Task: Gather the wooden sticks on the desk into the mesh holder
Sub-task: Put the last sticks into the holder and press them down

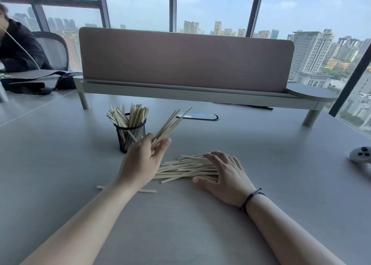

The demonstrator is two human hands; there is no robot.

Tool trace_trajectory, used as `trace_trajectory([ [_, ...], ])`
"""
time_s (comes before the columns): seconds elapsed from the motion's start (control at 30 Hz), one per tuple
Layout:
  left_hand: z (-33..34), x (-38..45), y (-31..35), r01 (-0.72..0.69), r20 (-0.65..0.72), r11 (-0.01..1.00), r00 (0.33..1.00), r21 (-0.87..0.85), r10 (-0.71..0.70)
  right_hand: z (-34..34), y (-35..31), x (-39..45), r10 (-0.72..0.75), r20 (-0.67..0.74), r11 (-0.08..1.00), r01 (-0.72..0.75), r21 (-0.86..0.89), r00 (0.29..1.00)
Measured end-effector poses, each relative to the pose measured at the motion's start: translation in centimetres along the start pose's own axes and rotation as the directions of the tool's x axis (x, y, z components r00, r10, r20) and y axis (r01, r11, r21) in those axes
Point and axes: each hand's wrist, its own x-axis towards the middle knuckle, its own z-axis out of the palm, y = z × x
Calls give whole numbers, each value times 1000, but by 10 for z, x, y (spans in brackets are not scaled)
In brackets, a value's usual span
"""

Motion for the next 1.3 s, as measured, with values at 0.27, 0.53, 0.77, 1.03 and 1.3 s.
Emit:
trace_trajectory([
  [0.27,-3,11,2,351,1,688,891,-635,-454,5,-38,9,-119,85,990,125,-69,989],
  [0.53,7,7,-10,456,39,646,833,-612,-551,24,-68,31,-140,101,989,145,-39,985],
  [0.77,5,5,1,338,-45,740,895,-582,-444,32,-63,44,-150,8,989,150,9,989],
  [1.03,-6,11,6,360,1,560,842,-746,-540,32,-65,58,-256,42,965,258,-51,966],
  [1.3,-19,17,11,231,-76,536,869,-812,-490,30,-67,53,-302,-52,950,297,-95,952],
])
